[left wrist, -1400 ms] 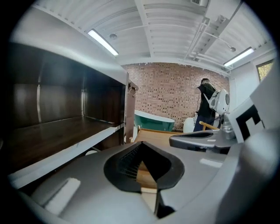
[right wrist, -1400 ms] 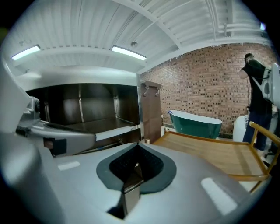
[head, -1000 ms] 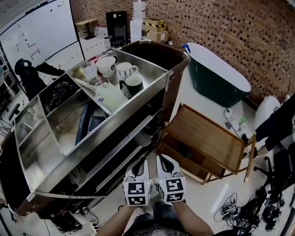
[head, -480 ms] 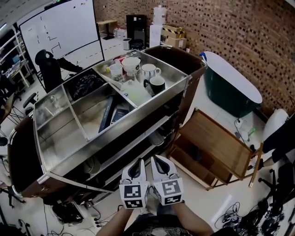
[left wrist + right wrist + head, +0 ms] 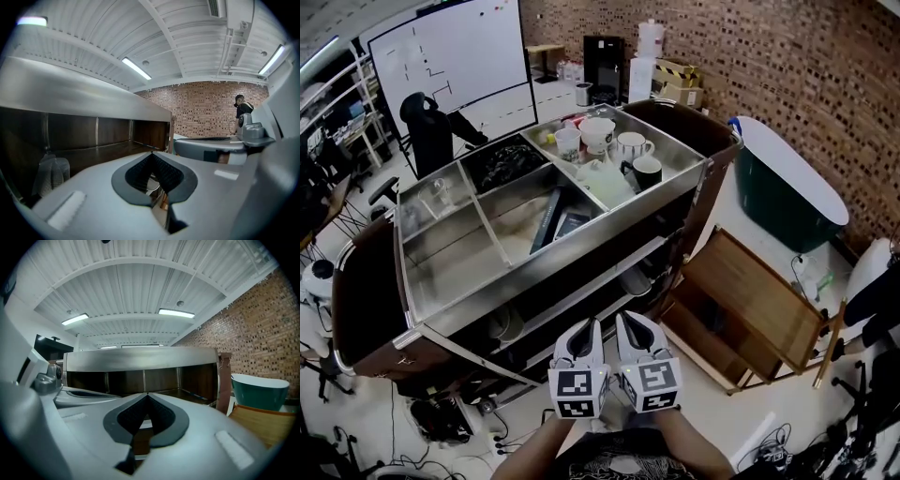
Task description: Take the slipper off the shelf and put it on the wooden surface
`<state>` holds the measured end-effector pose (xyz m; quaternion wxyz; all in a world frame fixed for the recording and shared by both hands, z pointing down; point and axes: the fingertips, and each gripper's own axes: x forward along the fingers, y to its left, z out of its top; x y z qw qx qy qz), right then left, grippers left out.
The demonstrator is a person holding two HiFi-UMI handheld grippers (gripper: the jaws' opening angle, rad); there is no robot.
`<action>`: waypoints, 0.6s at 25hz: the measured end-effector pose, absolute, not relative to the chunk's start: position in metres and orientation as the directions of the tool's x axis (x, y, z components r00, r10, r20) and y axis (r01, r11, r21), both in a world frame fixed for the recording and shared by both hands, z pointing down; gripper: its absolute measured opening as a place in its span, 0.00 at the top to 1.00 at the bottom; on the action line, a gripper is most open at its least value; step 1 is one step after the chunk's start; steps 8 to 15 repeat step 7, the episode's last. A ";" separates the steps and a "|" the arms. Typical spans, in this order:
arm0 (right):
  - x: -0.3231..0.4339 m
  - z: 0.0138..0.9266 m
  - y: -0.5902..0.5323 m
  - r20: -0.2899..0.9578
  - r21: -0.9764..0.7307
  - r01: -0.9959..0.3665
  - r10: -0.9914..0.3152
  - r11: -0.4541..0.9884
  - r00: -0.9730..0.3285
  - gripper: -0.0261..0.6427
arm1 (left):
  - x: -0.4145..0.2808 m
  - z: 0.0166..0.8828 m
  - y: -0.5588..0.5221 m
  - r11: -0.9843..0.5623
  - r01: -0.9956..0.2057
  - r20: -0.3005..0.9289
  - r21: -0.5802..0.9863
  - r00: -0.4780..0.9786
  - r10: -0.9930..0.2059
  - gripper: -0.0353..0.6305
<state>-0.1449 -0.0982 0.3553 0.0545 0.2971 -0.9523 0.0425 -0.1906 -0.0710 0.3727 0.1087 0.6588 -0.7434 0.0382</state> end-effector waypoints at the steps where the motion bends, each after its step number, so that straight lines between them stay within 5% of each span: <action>1: -0.150 0.355 -0.097 0.129 -0.045 -0.565 -0.556 0.824 -0.821 0.96 | -0.196 0.372 -0.070 0.134 -0.987 0.209 0.089 -0.113 -0.971 0.94; 15: -0.140 0.357 -0.090 0.132 -0.045 -0.555 -0.545 0.831 -0.828 0.96 | -0.187 0.372 -0.062 0.150 -0.983 0.213 0.102 -0.126 -0.969 0.94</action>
